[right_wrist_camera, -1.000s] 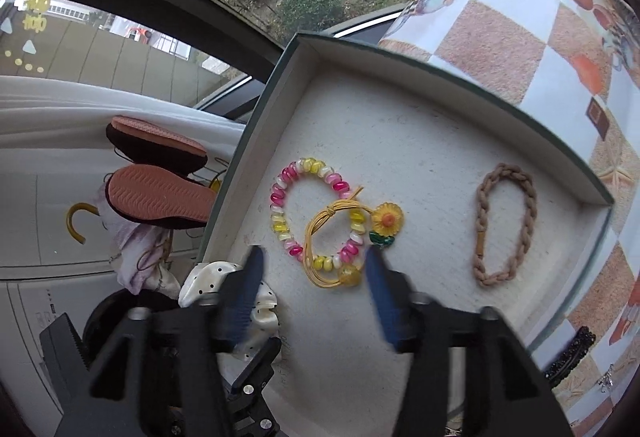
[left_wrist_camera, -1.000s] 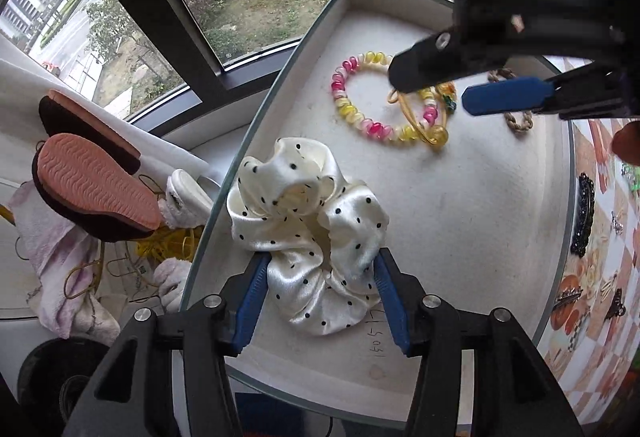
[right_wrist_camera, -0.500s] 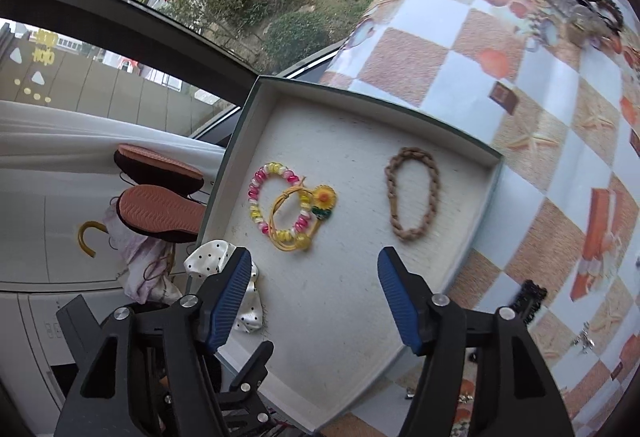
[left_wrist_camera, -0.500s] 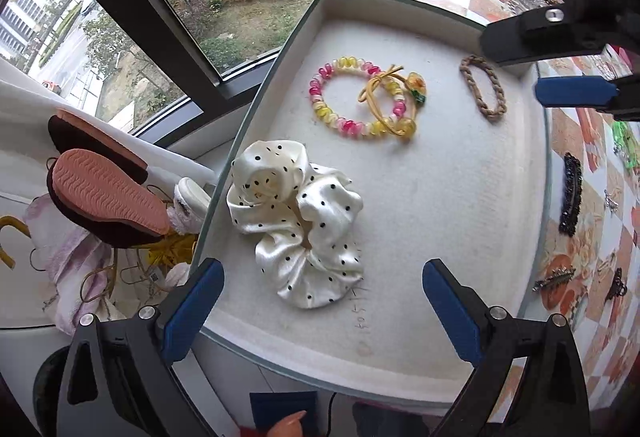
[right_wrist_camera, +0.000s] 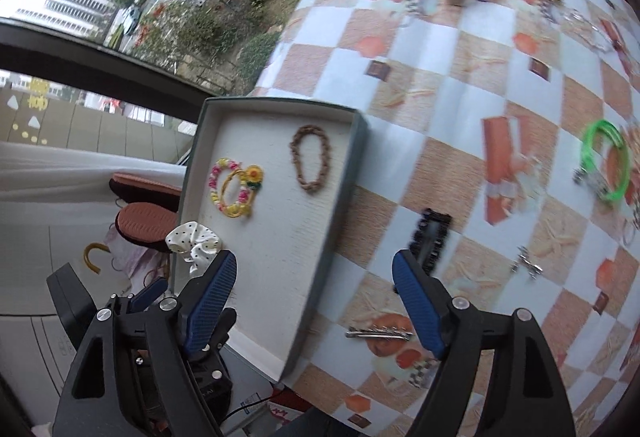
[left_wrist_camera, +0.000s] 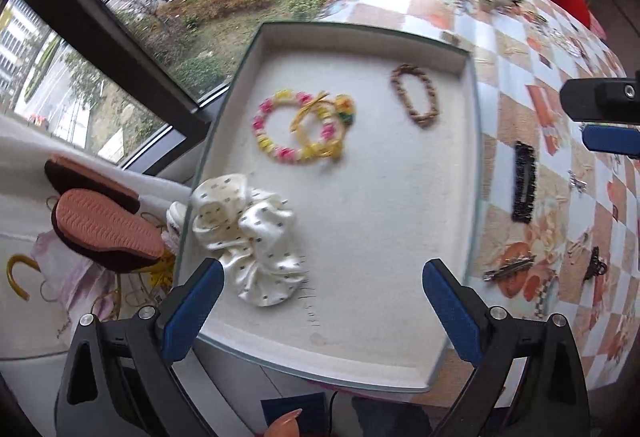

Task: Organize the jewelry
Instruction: 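Move the left tool back over the table toward the black hair clip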

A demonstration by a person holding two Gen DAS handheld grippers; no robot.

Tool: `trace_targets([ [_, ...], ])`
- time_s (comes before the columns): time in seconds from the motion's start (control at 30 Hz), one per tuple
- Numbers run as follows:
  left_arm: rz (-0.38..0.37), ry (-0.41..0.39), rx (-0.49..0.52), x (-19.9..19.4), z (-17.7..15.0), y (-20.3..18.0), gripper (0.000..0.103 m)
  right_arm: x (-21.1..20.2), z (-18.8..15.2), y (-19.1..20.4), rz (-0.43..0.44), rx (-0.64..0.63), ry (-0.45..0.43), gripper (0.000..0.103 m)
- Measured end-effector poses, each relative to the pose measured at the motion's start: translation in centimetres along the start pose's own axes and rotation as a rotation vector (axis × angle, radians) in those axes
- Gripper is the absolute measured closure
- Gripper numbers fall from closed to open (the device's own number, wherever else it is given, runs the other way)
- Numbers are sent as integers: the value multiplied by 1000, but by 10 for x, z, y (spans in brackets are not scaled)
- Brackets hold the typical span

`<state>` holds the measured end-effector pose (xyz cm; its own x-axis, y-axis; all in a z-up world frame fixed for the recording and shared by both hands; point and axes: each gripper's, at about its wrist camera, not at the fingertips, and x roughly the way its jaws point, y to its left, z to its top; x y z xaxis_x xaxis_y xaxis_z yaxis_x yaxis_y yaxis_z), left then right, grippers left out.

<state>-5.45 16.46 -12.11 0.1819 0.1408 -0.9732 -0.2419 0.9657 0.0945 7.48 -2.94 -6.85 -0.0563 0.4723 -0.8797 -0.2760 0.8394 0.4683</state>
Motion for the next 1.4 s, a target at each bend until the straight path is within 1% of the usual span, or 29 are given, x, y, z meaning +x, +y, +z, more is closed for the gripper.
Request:
trace_targets([
  [0.03, -3, -4, 16, -3, 2, -6, 1, -5, -2, -7, 0, 16, -8, 11],
  [0.07, -5, -7, 28, -4, 4, -11, 1, -10, -5, -15, 1, 36, -21, 10],
  [0.27, -39, -26, 93, -15, 15, -43, 1, -42, -26, -68, -8, 148, -77, 10],
  [0.33, -38, -29, 115, -17, 17, -53, 1, -49, -35, -84, -15, 187, -94, 6],
  [0.37, -38, -28, 124, -17, 18, -59, 1, -54, -40, -95, -21, 210, -107, 0],
  [0.57, -55, -26, 171, -19, 20, -86, 1, -74, -67, -145, -58, 325, -152, 0],
  [0.67, -86, -9, 205, -20, 21, -101, 1, -79, -77, -166, -79, 369, -152, 0],
  [0.77, -107, -4, 236, -21, 22, -115, 1, -82, -85, -183, -92, 397, -132, 0],
  [0.9, -130, 4, 280, -19, 25, -137, 1, -82, -93, -198, -121, 418, -105, 0],
  [1.1, -152, 24, 307, -9, 31, -160, 1, -81, -97, -214, -144, 444, -89, 0],
  [1.23, -153, 38, 322, 1, 35, -171, 1, -80, -93, -218, -162, 431, -82, 0],
  [1.4, -147, 56, 333, 16, 40, -180, 1, -74, -77, -217, -193, 391, -76, 0],
])
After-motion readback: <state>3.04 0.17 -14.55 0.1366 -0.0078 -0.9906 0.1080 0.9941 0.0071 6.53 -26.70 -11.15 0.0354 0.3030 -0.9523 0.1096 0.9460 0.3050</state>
